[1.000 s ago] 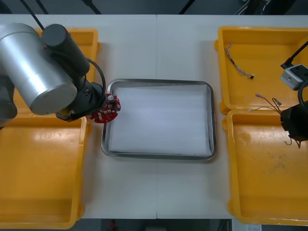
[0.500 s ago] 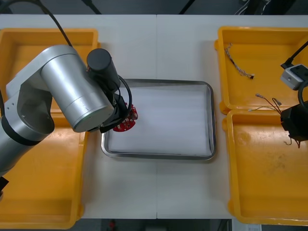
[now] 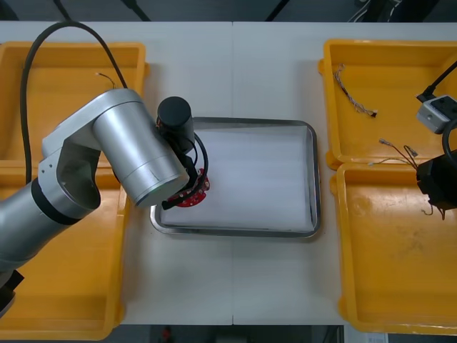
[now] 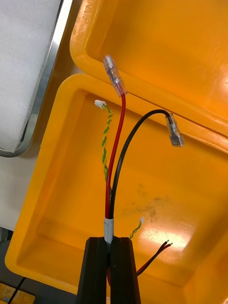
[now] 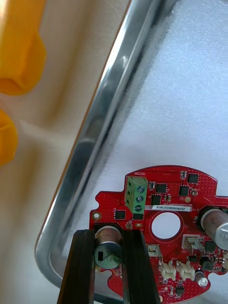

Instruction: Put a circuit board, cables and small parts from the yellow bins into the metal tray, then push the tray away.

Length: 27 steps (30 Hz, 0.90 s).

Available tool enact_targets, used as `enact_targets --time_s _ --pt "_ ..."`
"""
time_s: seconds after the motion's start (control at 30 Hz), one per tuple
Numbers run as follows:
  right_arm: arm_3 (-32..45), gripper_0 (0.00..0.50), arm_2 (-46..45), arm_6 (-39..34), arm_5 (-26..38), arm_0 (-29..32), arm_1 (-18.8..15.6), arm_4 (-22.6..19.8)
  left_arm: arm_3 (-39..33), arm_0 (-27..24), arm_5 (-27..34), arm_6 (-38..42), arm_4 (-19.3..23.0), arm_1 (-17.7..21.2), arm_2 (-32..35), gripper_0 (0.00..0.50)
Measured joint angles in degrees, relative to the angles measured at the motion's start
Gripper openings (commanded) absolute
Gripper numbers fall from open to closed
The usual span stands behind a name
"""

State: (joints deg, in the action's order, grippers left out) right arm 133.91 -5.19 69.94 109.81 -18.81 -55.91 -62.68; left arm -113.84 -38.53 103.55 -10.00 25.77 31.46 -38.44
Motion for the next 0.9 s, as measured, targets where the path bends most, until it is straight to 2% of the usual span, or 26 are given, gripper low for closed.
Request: enact_targets --time_s 0.47,0.57,0.67,0.7,0.73,0.9 --pt "0.01 0.000 0.00 0.00 0.00 0.00 -0.04 0.00 1.44 0.00 -3.81 0.14 -1.18 -0.05 -3.14 0.028" --pt "0.01 0.000 0.00 0.00 0.00 0.00 -0.05 0.00 1.47 0.00 -3.96 0.50 -1.47 -0.05 -3.83 0.045" --pt "0.01 0.000 0.00 0.00 0.00 0.00 -0.06 0.00 1.52 0.00 -4.19 0.82 -1.76 -0.05 -4.51 0.074" --pt "0.01 0.000 0.00 0.00 0.00 0.00 -0.07 0.00 1.53 0.00 -4.20 0.93 -1.79 -0.05 -4.70 0.112" --pt "0.01 0.000 0.00 0.00 0.00 0.00 -0.08 0.00 1.54 0.00 -4.20 1.00 -1.80 -0.05 -4.82 0.183" --pt "0.01 0.000 0.00 0.00 0.00 0.00 -0.17 -0.01 1.57 0.00 -4.24 1.36 -1.82 -0.05 -5.18 0.253"
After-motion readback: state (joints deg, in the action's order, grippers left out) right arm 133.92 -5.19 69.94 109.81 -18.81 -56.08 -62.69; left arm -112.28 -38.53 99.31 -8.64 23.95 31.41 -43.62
